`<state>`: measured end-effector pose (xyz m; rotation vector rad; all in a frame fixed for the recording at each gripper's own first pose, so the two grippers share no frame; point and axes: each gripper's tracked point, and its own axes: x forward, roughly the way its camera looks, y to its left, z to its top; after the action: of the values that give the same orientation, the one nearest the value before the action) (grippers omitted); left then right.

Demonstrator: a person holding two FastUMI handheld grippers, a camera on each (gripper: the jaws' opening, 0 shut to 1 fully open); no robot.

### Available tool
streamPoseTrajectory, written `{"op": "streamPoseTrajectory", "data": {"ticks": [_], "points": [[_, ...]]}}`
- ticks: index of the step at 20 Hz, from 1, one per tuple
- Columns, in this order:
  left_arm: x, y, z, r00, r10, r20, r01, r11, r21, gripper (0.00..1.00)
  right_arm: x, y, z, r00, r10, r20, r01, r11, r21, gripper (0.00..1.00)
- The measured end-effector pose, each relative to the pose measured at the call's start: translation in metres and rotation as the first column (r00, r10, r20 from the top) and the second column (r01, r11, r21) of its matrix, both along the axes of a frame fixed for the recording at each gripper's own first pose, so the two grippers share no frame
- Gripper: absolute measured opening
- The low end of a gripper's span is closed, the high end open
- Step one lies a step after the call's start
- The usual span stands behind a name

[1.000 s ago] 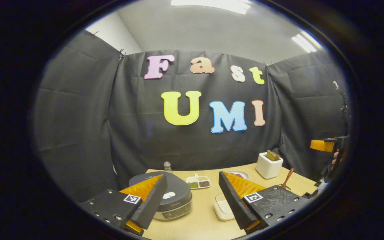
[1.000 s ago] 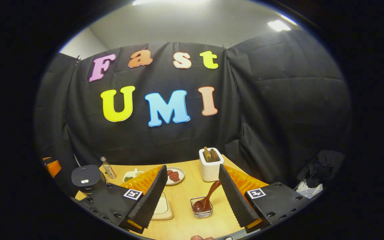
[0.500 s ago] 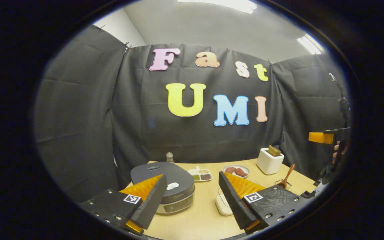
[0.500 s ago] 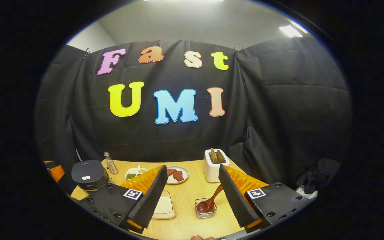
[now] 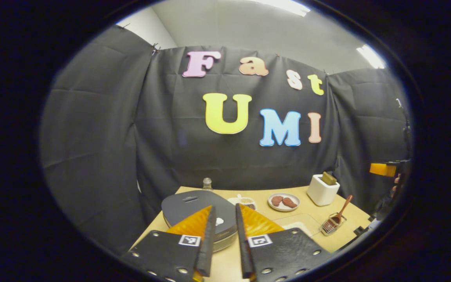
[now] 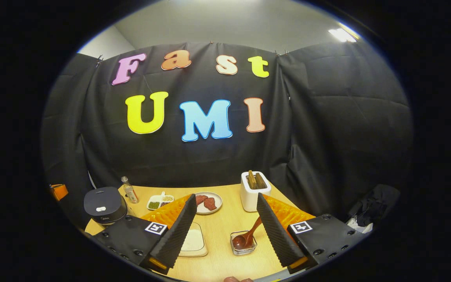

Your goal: Close the left gripper, press the button to open the rice cooker; take a wooden spoon from the chopstick holder with the right hand, scoop a spoonful of rice and pour it into the rice cooker, then put the wooden spoon back into the chopstick holder.

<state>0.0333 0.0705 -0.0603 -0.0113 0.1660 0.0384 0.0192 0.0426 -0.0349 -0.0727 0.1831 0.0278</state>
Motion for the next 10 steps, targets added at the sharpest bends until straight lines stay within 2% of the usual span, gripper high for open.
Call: {"op": "streamPoseTrajectory", "data": {"ticks": [1, 2, 3, 4, 7, 8, 10], "points": [[0.005, -0.004, 0.0, 1.0, -0.014, -0.013, 0.014, 1.0, -0.018, 0.19, 0.005, -0.002, 0.0, 1.0, 0.0, 0.003, 0.0, 1.0, 0.001, 0.98], [0.009, -0.007, 0.001, 1.0, -0.017, -0.019, 0.017, 1.0, -0.027, 0.19, 0.011, -0.004, 0.0, 1.0, 0.001, 0.007, -0.001, 1.0, 0.003, 0.98], [0.022, 0.004, 0.0, 0.999, 0.041, -0.015, -0.041, 0.999, -0.021, 0.19, 0.019, -0.006, -0.003, 1.0, 0.001, 0.004, -0.001, 1.0, 0.006, 0.98], [0.023, 0.006, 0.005, 0.999, 0.043, -0.024, -0.044, 0.999, -0.028, 0.0, 0.024, -0.008, -0.007, 1.0, 0.002, -0.006, -0.002, 1.0, 0.01, 0.98], [0.037, 0.01, 0.006, 0.997, 0.047, -0.058, -0.048, 0.999, -0.025, 0.0, 0.039, -0.017, -0.015, 1.0, -0.011, -0.013, 0.012, 0.999, 0.038, 0.98], [0.043, 0.018, 0.004, 0.994, 0.071, -0.08, -0.074, 0.997, -0.025, 0.01, 0.043, -0.02, -0.018, 1.0, -0.015, -0.017, 0.016, 0.999, 0.046, 0.98], [0.058, 0.02, -0.007, 0.989, 0.071, -0.129, -0.078, 0.996, -0.052, 0.01, 0.05, -0.029, -0.023, 0.999, -0.035, -0.019, 0.036, 0.998, 0.054, 0.98]]}}
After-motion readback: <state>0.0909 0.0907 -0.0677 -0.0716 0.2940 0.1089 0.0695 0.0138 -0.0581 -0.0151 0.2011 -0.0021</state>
